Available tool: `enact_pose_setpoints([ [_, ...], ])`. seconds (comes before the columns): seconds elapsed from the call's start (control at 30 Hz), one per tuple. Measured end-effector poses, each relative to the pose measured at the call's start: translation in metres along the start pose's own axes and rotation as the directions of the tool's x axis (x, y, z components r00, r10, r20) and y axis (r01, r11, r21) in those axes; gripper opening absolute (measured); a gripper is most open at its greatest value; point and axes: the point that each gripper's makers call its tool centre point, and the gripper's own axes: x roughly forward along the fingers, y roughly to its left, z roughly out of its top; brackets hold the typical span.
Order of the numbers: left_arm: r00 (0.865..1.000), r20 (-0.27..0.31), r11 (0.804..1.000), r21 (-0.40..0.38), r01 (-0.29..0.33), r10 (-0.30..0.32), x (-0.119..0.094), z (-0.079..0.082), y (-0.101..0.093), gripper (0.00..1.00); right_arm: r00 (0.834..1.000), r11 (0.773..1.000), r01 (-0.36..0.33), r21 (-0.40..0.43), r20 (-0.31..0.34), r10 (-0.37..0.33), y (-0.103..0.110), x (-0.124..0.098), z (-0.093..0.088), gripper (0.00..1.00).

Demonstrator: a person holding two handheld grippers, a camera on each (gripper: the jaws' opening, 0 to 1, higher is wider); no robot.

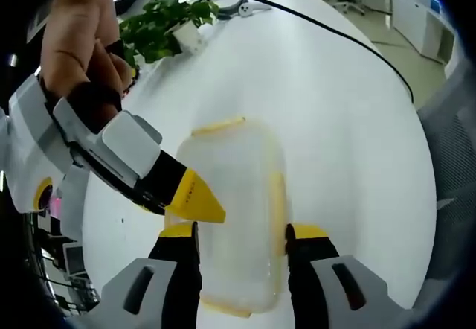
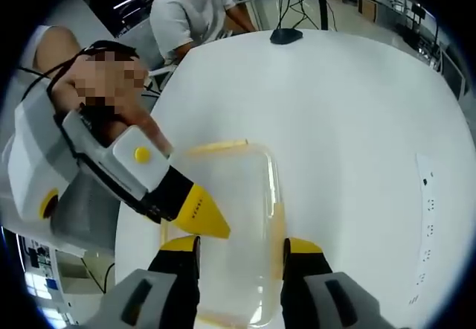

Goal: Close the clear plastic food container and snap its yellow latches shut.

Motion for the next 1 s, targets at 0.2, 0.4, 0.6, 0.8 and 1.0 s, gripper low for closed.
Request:
enact_pose_setpoints([
  [0.2,1.0,-0.017,0.999,0.032,-0.004,0.004,-0.001,0.0,0.0,0.44,1.0,1.0,0.026,-0.005,0.002,-0.026,0.001,-0.002,0.001,0.42],
  [0.4,0.998,-0.016,0.998,0.011,0.054,-0.054,-0.004,0.004,0.003,0.46,0.994,0.994,0.105,-0.02,0.008,-0.105,0.0,-0.006,0.002,0.44],
  [0.6,0.998,0.006,0.998,0.005,0.067,-0.067,-0.01,0.01,0.007,0.52,0.986,0.985,0.167,-0.042,0.029,-0.166,0.002,-0.009,0.002,0.42],
  [0.8,0.995,0.0,0.995,0.009,0.095,-0.095,-0.015,0.006,0.007,0.5,0.978,0.976,0.209,-0.052,0.029,-0.208,0.0,-0.018,-0.001,0.43],
  [1.0,0.994,0.001,0.993,-0.016,0.114,-0.114,-0.021,0.003,0.01,0.49,0.971,0.97,0.238,-0.052,0.052,-0.235,0.002,-0.026,0.0,0.43],
])
